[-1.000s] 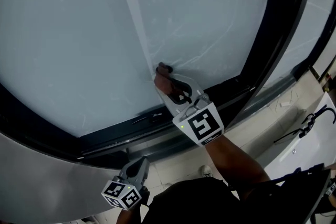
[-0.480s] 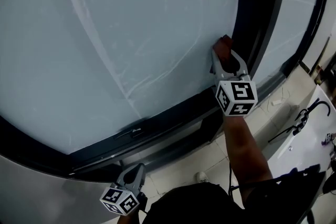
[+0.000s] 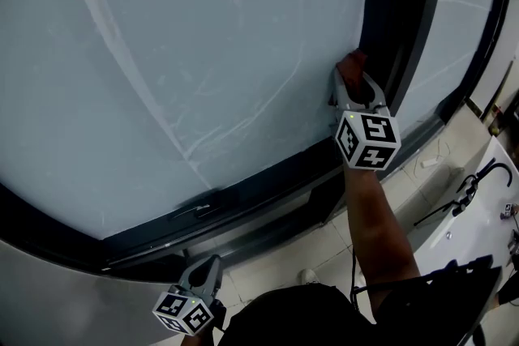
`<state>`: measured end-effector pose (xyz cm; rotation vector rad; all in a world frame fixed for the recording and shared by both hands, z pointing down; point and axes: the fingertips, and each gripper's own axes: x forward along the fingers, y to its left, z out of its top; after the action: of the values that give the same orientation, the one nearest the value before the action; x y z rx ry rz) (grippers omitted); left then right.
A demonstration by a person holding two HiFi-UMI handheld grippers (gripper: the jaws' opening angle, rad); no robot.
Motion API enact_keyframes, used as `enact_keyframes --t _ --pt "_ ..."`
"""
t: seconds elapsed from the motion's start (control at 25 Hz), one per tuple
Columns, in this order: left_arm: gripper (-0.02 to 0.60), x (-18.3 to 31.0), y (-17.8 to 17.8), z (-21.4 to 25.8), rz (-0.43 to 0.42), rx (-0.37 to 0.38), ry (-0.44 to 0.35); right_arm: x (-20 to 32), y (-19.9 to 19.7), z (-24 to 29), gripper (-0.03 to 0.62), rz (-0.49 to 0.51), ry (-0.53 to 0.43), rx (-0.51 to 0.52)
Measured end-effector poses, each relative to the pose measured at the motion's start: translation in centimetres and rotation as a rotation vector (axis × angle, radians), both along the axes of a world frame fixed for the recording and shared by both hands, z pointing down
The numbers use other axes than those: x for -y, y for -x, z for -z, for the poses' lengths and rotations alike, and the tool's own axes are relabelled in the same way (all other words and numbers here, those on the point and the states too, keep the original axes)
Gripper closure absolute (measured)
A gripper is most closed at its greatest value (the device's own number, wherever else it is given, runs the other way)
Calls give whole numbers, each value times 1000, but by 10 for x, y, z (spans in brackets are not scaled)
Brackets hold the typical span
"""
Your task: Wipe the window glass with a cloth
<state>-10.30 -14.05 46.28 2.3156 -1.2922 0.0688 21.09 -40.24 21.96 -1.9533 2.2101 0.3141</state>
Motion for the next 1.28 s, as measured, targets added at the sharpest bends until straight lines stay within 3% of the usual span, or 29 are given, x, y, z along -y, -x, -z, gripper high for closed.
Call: enact_keyframes --t 0.28,0.76,1.04,1.28 --pt "565 -1 -3 -3 -4 -8 2 -11 27 2 513 44 -31 -18" --pt "565 -6 7 5 -24 4 -7 -47 121 8 513 185 -102 -125" --pt "565 -13 21 4 -16 0 -6 -64 166 9 513 250 -120 -126" --pt "565 -20 38 4 6 7 -4 -90 226 16 513 336 -187 -192"
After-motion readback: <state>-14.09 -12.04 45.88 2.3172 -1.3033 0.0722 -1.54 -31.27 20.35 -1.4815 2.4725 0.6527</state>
